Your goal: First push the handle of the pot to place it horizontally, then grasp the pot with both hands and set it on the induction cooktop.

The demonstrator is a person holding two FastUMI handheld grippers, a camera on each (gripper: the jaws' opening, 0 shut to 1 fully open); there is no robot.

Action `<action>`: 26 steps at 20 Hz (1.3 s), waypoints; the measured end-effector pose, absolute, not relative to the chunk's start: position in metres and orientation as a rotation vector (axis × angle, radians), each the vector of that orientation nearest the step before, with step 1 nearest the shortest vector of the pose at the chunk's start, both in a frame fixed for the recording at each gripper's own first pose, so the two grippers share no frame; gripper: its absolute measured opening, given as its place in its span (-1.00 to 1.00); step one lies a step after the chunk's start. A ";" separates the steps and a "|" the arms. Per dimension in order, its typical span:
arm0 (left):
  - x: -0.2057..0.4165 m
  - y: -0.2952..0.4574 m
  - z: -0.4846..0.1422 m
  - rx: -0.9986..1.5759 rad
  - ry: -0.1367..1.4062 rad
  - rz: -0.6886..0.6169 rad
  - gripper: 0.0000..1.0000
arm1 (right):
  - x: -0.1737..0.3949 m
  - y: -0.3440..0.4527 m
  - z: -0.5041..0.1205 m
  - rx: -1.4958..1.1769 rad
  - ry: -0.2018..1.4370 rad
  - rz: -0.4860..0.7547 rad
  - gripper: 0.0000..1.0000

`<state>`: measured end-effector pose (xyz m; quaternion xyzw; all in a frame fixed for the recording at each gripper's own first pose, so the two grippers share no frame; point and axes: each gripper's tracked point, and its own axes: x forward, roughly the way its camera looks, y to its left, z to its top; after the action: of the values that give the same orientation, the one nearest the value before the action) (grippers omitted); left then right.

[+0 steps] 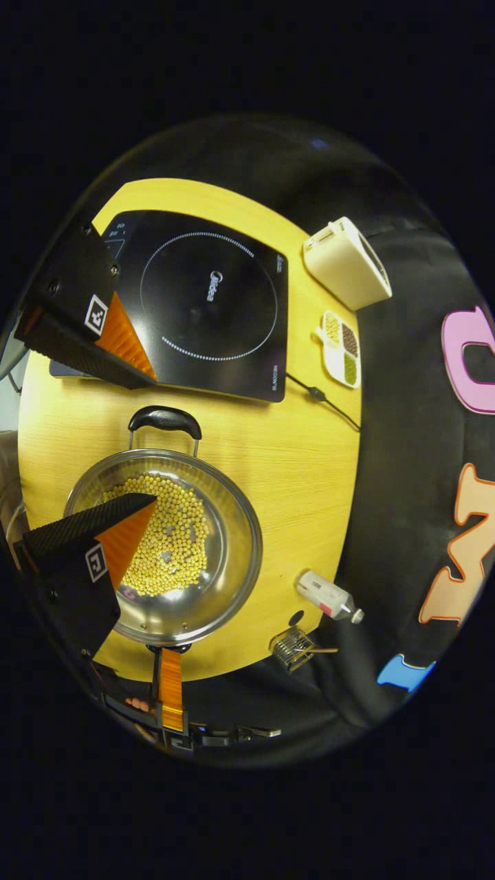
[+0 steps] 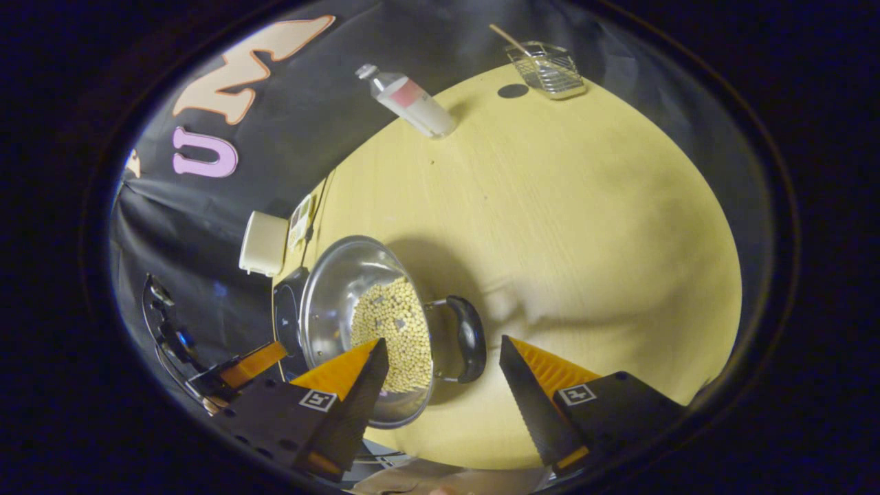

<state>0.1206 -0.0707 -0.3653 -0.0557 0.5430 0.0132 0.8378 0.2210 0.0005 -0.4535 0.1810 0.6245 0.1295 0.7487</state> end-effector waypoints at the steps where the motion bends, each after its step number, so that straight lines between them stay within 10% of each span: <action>1: 0.120 -0.072 -0.374 -0.131 1.171 0.026 0.87 | 0.221 0.001 -0.460 0.392 1.379 0.290 1.00; 5: 0.133 -0.067 -0.391 -0.118 1.209 0.010 0.80 | 0.222 0.006 -0.479 0.362 1.426 0.317 0.77; 6: 0.135 -0.067 -0.394 -0.105 1.223 -0.001 0.77 | 0.219 0.006 -0.485 0.354 1.438 0.321 0.97; 9: 0.138 -0.070 -0.406 -0.080 1.273 -0.020 0.73 | 0.220 0.010 -0.495 0.355 1.468 0.333 0.39; 18: 0.144 -0.067 -0.429 -0.011 1.365 -0.017 0.57 | 0.219 0.017 -0.508 0.367 1.522 0.359 0.58; 21: 0.141 -0.064 -0.434 0.023 1.394 0.013 0.53 | 0.220 0.021 -0.507 0.353 1.522 0.374 -0.10; 26: 0.141 -0.064 -0.437 0.056 1.401 -0.018 0.48 | 0.218 0.019 -0.510 0.333 1.552 0.366 -0.02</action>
<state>0.1412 -0.0643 -0.4370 0.0258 0.6446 -0.0085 0.7640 0.2177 0.0185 -0.5103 0.1485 0.6931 0.1633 0.6862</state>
